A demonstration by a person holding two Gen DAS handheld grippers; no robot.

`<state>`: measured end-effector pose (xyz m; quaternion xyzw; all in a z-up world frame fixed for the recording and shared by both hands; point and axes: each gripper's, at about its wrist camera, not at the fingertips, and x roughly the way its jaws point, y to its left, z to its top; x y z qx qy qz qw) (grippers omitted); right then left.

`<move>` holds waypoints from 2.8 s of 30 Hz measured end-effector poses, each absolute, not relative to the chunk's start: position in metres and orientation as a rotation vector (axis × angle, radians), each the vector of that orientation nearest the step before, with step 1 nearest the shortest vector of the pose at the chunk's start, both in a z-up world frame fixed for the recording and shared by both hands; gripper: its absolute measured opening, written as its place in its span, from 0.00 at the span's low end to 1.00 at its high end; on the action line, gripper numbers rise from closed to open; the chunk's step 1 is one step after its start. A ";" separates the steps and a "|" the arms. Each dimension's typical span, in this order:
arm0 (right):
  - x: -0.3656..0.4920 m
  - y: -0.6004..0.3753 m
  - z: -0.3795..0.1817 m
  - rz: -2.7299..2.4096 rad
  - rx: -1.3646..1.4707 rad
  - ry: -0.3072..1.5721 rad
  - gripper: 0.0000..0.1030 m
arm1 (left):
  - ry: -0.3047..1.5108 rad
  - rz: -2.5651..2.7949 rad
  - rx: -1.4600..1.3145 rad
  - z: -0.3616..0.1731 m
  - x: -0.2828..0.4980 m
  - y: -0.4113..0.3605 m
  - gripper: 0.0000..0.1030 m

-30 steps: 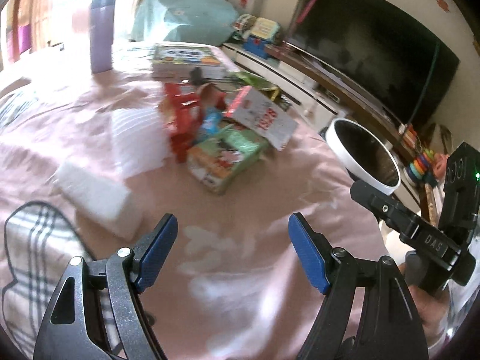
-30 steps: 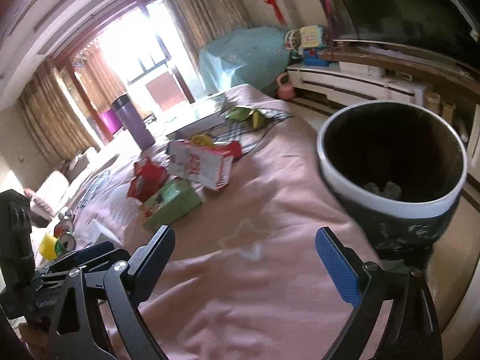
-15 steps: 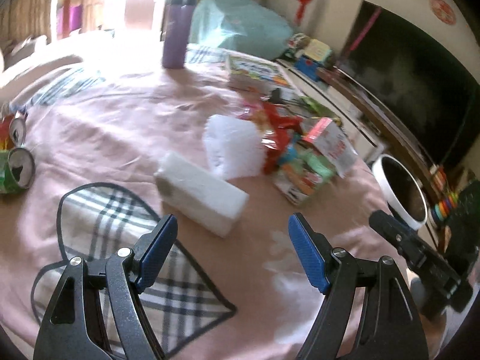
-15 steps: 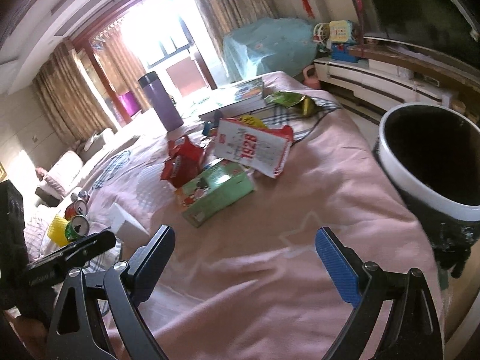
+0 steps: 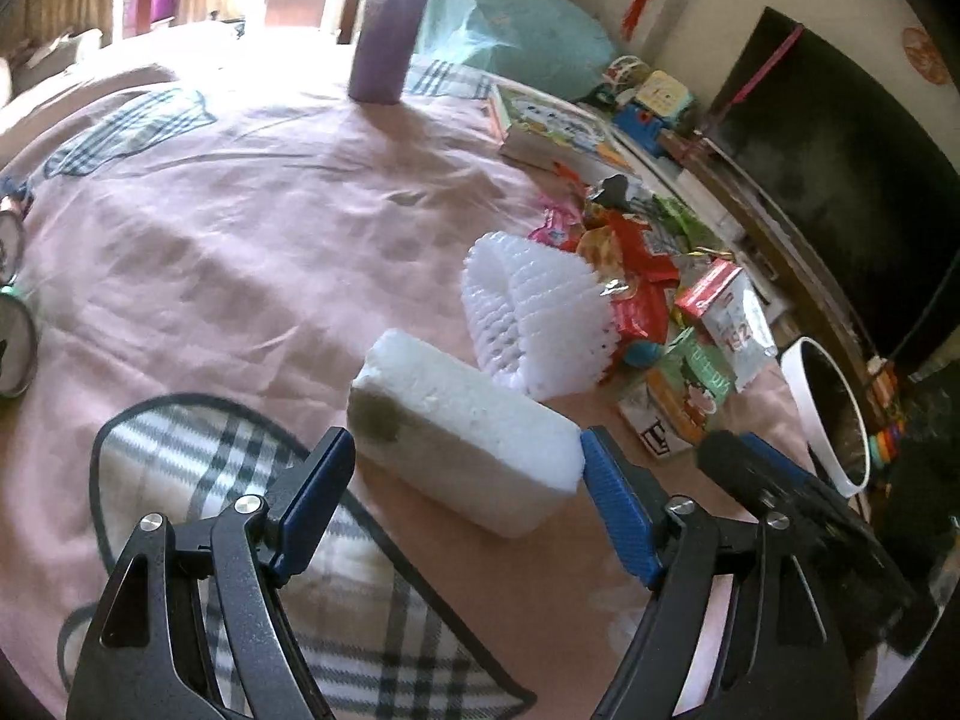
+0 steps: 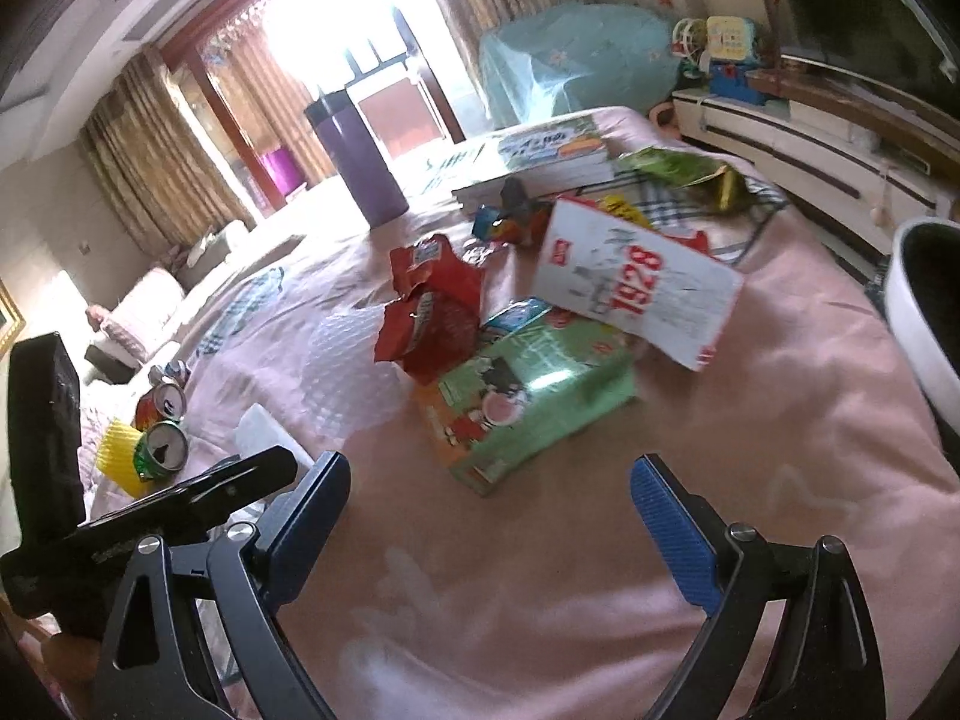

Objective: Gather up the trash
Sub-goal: 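Move both tools back to the bed toward the foam block and milk carton, then grasp the white foam block with the left tool while the right tool grasps the green milk carton, then carry both items over the trash bin and open both tools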

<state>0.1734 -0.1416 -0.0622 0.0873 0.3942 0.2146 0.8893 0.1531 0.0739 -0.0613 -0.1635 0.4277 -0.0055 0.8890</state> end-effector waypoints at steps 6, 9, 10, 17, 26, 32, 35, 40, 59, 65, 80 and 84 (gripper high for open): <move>0.195 -0.130 -0.067 0.399 0.213 0.856 0.93 | 0.880 -0.106 -0.312 -0.061 0.148 0.074 0.57; 0.204 -0.122 -0.070 0.368 0.210 0.866 0.92 | 0.884 -0.143 -0.304 -0.061 0.141 0.074 0.52; 0.206 -0.121 -0.072 0.364 0.203 0.870 0.88 | 0.884 -0.155 -0.303 -0.060 0.140 0.075 0.51; 0.195 -0.138 -0.072 0.419 0.199 0.890 0.27 | 0.887 -0.237 -0.295 -0.052 0.137 0.082 0.44; 0.174 -0.176 -0.068 0.382 0.245 0.904 0.19 | 0.902 -0.223 -0.212 -0.041 0.133 0.089 0.47; 0.182 -0.161 -0.061 0.367 0.242 0.863 0.70 | 0.871 -0.137 -0.179 -0.038 0.126 0.080 0.75; 0.191 -0.147 -0.060 0.345 0.194 0.847 0.69 | 0.891 -0.095 -0.198 -0.043 0.135 0.078 0.77; 0.216 -0.137 -0.074 0.309 0.153 0.883 0.63 | 0.904 -0.023 -0.195 -0.056 0.143 0.076 0.68; 0.148 -0.200 -0.060 0.422 0.236 0.841 0.46 | 0.828 -0.313 -0.104 -0.029 0.120 -0.012 0.34; 0.136 -0.238 -0.053 0.351 0.286 0.801 0.46 | 0.838 -0.393 -0.085 -0.027 0.126 -0.044 0.34; 0.132 -0.351 -0.037 0.166 0.388 0.711 0.46 | 0.838 -0.534 0.007 -0.020 0.159 -0.138 0.34; 0.137 -0.376 -0.034 0.126 0.406 0.692 0.46 | 0.829 -0.564 0.030 -0.015 0.169 -0.160 0.34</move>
